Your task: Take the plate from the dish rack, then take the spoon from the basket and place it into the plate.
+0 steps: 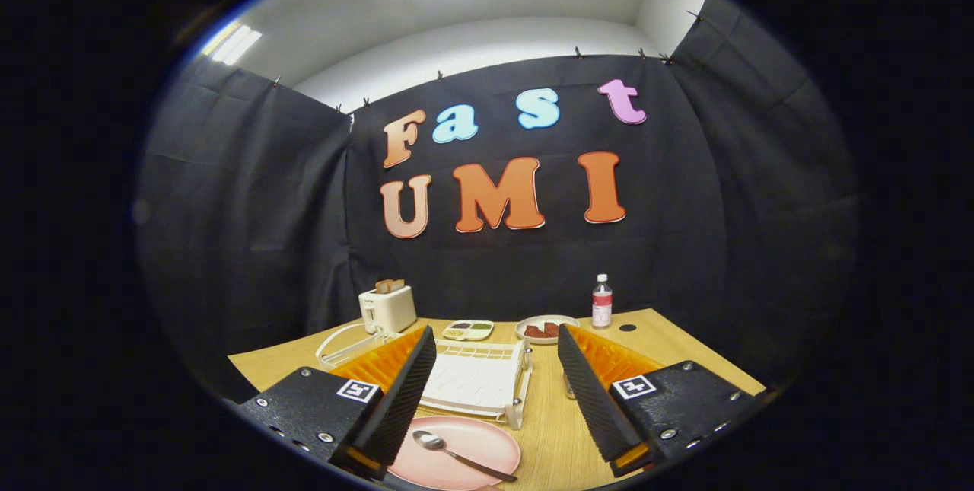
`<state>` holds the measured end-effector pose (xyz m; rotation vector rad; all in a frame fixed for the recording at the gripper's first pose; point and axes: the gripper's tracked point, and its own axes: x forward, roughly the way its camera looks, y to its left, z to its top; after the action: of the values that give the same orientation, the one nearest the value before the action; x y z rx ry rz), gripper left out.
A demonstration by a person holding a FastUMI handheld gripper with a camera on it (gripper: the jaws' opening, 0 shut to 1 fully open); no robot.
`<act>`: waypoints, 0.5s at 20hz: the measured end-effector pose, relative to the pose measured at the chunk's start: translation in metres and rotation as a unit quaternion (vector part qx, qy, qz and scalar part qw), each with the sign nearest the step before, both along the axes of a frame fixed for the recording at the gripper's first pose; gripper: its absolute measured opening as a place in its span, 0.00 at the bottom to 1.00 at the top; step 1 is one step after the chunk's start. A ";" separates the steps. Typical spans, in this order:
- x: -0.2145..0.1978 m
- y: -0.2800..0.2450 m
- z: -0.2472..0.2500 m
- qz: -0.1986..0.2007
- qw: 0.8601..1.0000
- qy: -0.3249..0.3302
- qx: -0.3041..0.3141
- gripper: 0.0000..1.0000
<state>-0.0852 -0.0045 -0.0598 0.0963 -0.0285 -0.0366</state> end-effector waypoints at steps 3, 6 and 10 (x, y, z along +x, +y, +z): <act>-0.006 0.009 0.005 0.002 1.000 -0.017 0.006 0.96; -0.010 0.004 0.008 -0.014 1.000 -0.018 -0.015 0.95; -0.018 0.011 0.012 -0.010 1.000 -0.017 -0.021 0.95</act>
<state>-0.1031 0.0069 -0.0478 0.0551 -0.0631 -0.0539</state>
